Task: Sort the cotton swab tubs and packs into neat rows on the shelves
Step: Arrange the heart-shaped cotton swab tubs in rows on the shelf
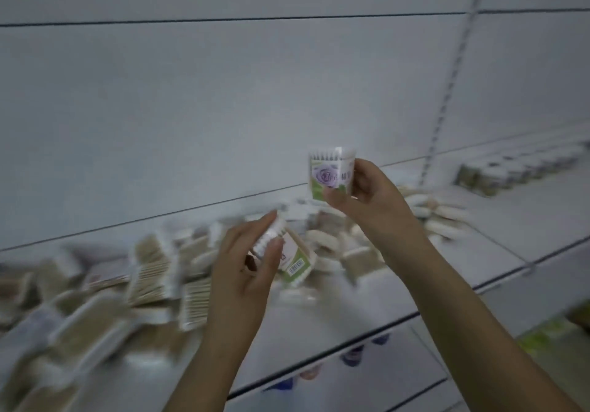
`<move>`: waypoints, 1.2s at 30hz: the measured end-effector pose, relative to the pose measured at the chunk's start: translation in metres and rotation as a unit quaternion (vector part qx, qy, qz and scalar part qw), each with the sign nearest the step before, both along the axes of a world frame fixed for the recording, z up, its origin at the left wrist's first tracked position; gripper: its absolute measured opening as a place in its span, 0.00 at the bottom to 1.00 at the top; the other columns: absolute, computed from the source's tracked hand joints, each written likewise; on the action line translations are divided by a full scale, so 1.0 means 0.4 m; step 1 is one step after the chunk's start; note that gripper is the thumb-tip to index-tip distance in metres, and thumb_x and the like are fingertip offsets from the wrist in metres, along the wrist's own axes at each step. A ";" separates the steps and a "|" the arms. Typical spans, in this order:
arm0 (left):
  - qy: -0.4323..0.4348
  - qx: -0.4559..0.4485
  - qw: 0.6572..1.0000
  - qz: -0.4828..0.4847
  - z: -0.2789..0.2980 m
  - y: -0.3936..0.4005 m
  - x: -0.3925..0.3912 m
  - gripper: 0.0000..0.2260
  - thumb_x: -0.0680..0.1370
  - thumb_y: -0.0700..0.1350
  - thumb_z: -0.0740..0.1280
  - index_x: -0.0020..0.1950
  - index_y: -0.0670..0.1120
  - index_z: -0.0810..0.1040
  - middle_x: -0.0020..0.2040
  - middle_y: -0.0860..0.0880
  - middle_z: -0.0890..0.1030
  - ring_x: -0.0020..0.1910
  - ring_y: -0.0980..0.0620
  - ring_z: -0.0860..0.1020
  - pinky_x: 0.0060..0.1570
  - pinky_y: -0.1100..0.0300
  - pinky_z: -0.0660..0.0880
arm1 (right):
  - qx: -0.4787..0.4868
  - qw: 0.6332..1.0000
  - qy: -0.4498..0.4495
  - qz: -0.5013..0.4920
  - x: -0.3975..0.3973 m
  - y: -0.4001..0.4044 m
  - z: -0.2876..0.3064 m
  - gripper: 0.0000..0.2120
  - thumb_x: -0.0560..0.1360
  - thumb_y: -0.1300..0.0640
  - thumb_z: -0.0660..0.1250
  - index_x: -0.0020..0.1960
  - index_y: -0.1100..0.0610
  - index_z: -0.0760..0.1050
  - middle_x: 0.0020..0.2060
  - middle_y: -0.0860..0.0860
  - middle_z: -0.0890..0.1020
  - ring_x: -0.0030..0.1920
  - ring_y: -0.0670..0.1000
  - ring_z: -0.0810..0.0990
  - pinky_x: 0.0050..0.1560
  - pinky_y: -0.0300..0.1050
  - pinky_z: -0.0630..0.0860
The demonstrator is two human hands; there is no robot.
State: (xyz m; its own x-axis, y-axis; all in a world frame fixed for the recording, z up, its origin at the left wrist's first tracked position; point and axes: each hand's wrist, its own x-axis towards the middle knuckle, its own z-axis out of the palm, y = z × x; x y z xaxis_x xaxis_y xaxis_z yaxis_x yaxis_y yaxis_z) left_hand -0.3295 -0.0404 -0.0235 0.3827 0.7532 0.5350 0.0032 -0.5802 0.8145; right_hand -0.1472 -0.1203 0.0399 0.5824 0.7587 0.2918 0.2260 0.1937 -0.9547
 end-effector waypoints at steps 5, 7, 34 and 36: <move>-0.004 -0.011 0.997 -0.083 -0.001 -0.137 0.352 0.16 0.79 0.59 0.64 0.66 0.62 0.77 0.57 0.54 0.75 0.53 0.55 0.78 0.47 0.70 0.73 | -0.006 0.996 -0.001 -0.094 0.299 -0.218 -0.022 0.24 0.69 0.56 0.76 0.62 0.50 0.74 0.55 0.45 0.84 0.56 0.46 0.83 0.60 0.52 0.79; 0.005 -0.002 0.992 -0.126 0.000 -0.197 0.483 0.16 0.79 0.61 0.63 0.66 0.63 0.77 0.57 0.56 0.74 0.55 0.56 0.78 0.48 0.71 0.73 | -0.008 0.990 -0.004 -0.138 0.404 -0.315 -0.026 0.21 0.71 0.59 0.75 0.61 0.50 0.74 0.54 0.44 0.84 0.54 0.45 0.83 0.60 0.52 0.79; 0.091 0.039 0.915 -0.391 0.004 -0.525 1.549 0.23 0.75 0.49 0.75 0.69 0.54 0.76 0.60 0.52 0.71 0.55 0.76 0.69 0.49 0.84 0.63 | -0.078 0.862 -0.042 -0.500 1.152 -0.816 -0.085 0.19 0.74 0.53 0.74 0.63 0.49 0.73 0.55 0.42 0.82 0.55 0.41 0.80 0.53 0.39 0.77; 0.102 0.036 0.914 -0.390 -0.001 -0.543 1.611 0.23 0.76 0.50 0.74 0.70 0.55 0.75 0.60 0.53 0.70 0.56 0.63 0.75 0.49 0.83 0.64 | -0.080 0.859 -0.038 -0.503 1.210 -0.834 -0.092 0.19 0.74 0.53 0.74 0.63 0.49 0.73 0.54 0.42 0.81 0.54 0.39 0.79 0.50 0.34 0.76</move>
